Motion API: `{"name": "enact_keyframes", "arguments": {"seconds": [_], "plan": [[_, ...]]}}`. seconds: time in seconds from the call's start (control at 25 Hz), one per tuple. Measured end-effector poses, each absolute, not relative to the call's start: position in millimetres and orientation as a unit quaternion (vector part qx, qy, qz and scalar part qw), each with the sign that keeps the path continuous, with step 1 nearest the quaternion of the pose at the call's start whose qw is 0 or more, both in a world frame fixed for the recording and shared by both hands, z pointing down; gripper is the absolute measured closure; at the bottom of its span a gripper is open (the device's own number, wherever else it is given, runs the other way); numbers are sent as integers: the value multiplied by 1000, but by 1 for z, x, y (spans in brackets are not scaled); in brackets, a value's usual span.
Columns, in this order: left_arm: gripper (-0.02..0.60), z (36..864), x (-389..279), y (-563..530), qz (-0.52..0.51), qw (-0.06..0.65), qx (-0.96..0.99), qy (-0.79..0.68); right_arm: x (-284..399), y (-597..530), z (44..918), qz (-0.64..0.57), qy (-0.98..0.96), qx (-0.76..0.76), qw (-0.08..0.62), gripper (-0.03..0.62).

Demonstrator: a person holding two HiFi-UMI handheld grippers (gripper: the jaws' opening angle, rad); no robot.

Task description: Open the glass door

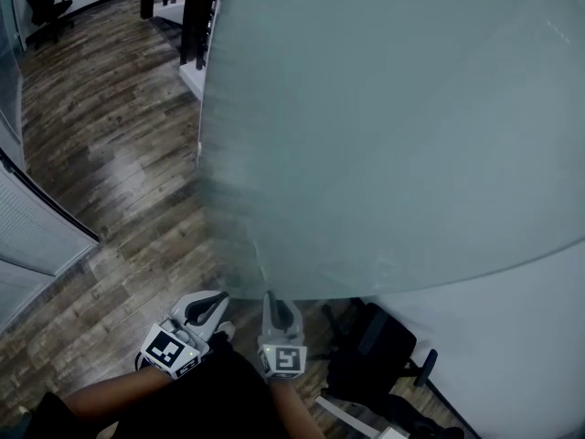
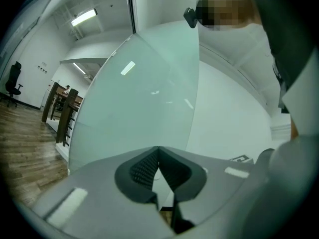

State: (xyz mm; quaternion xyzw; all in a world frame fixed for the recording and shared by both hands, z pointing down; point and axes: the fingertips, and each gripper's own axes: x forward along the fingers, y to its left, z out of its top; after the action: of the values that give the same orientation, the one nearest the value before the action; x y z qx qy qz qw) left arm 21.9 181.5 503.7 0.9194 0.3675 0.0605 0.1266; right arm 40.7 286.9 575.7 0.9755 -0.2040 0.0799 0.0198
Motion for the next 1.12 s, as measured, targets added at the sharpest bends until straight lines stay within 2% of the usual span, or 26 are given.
{"name": "enact_keyframes", "arguments": {"seconds": [0.68,1.12], "plan": [[581,506,60,251,62,125,920,366,90,378,564,58,-241,969,0,540],[581,522,77,260,93,113,918,368,125,424,562,65,-234,970,5,531]]}}
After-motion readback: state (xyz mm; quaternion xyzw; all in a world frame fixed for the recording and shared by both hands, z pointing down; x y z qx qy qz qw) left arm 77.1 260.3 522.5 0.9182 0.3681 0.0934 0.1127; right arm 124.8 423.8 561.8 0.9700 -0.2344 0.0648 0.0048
